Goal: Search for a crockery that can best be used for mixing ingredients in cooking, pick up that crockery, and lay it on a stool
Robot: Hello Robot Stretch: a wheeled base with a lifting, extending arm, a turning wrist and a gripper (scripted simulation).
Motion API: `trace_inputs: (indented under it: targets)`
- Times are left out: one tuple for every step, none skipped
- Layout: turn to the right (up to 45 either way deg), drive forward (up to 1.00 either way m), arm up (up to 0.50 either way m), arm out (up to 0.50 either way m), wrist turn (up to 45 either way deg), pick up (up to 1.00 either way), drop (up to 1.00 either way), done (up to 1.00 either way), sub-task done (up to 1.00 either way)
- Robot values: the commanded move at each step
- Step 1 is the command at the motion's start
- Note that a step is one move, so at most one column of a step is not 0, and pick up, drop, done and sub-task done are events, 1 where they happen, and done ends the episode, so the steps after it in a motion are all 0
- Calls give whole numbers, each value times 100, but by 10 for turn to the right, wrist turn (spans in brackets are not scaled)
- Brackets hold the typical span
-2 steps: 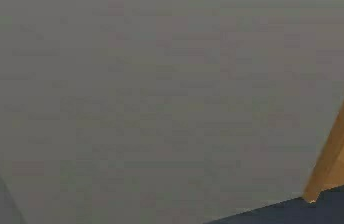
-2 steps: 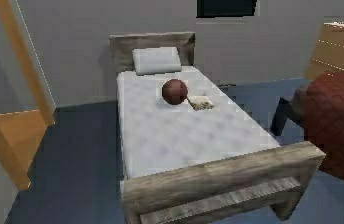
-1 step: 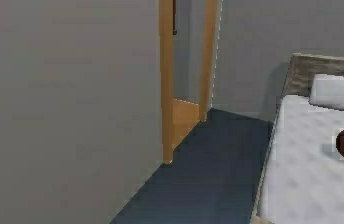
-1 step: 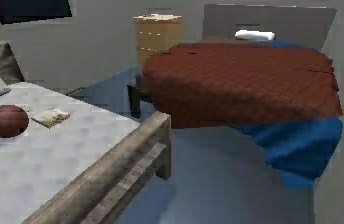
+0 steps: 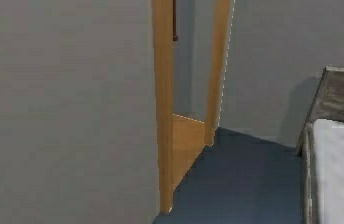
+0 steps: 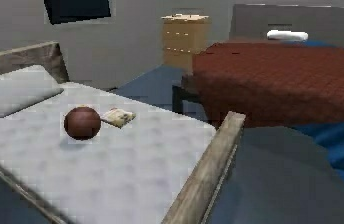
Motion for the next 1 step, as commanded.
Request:
trace_inputs:
  targets:
    - [120,0,0,0,0,0,0,0,0]
